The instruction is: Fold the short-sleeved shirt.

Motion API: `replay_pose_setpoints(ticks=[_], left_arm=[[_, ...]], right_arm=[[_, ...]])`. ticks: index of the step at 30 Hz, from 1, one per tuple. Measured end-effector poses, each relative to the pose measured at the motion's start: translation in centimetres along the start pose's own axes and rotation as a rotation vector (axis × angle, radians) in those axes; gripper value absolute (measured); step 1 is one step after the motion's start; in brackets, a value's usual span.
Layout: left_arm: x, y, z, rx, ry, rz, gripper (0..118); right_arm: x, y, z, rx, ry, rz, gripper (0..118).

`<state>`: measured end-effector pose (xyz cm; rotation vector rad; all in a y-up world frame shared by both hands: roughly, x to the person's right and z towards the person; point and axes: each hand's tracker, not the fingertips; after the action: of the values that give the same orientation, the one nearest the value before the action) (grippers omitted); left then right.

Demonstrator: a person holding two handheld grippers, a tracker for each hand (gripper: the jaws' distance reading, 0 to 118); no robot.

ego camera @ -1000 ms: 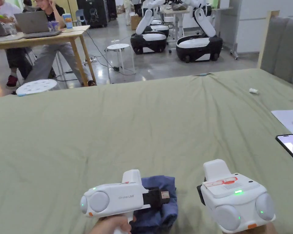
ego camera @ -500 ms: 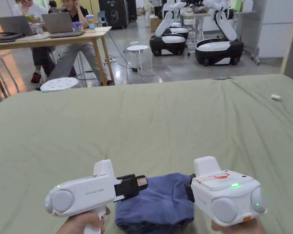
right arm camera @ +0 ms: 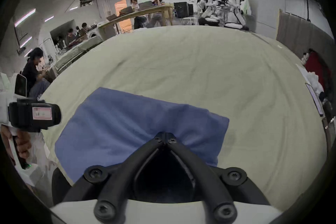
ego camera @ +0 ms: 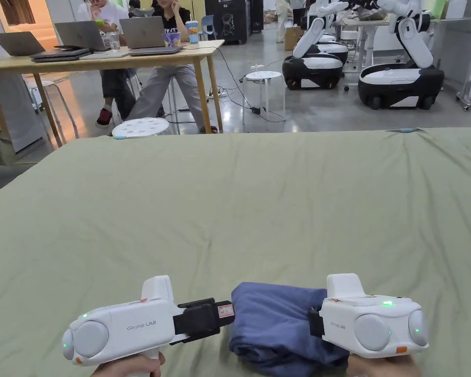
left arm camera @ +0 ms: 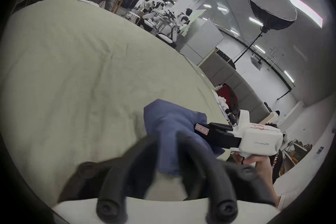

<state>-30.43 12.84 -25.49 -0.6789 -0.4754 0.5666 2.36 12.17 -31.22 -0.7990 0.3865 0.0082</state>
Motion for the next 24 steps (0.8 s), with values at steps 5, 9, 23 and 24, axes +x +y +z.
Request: replay_pose_setpoints(ticks=[5, 9, 23, 24], left_arm=[[-0.7, -0.1, -1.5, 0.031, -0.049, 0.095, 99], [-0.9, -0.2, -3.6, -0.005, -0.057, 0.126, 99], [-1.1, -1.1, -8.4, -0.065, -0.048, 0.152, 51], [-0.9, -1.1, -8.3, -0.066, -0.045, 0.148, 46]], right_arm=[[0.0, -0.1, 0.0, -0.001, 0.006, 0.014, 0], [0.7, -0.2, 0.0, 0.001, 0.032, -0.014, 0], [1.0, -0.4, 0.1, 0.000, 0.047, -0.026, 0], [0.9, -0.4, 0.1, 0.001, 0.046, -0.025, 0]])
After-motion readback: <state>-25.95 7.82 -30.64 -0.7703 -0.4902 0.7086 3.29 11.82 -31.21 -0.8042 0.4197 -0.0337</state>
